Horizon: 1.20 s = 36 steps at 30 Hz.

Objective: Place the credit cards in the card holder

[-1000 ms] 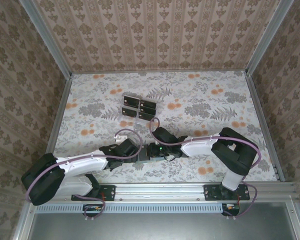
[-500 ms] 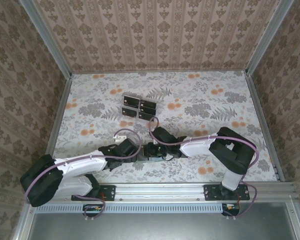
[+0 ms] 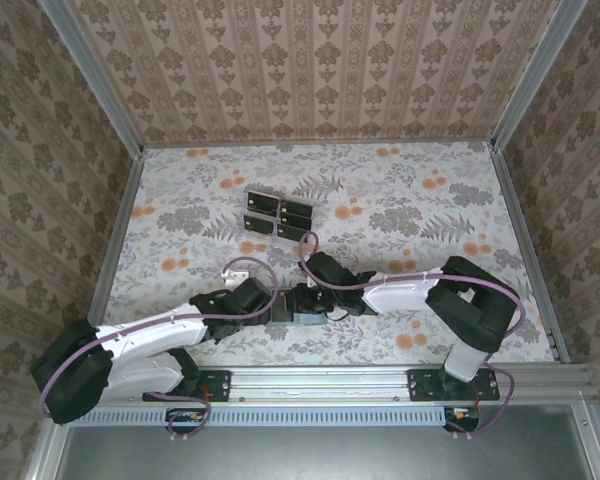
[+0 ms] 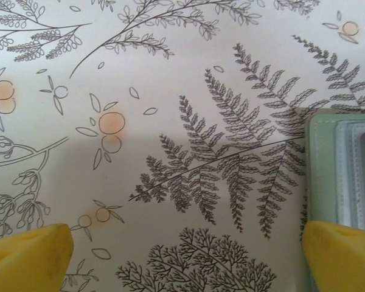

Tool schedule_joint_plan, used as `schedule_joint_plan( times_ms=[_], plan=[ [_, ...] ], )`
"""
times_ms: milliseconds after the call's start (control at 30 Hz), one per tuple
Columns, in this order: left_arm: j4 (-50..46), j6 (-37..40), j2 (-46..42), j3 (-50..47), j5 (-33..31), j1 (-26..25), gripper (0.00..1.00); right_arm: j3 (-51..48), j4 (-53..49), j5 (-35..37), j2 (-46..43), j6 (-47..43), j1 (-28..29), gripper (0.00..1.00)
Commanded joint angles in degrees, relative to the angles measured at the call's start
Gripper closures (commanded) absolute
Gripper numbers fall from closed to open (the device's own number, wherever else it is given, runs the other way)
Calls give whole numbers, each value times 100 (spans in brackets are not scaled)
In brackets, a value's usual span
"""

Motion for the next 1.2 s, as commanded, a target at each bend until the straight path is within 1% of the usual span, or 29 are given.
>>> schedule_joint_plan(
  times_ms=[0,167,733,1167],
  plan=[
    [-284,-68,-34,36,-191,53,0,81,-463,336,-332,-214,15,75],
    [-355,-51,149,54,-253,85,0,156,-749,591,-296,-306,20,75],
    [25,-72,414,-111,-73,80,0,446,-562,431,306,-246,104,76],
    [240,-72,530,-167,18,80,0,420,-516,438,432,-209,112,77]
  ],
)
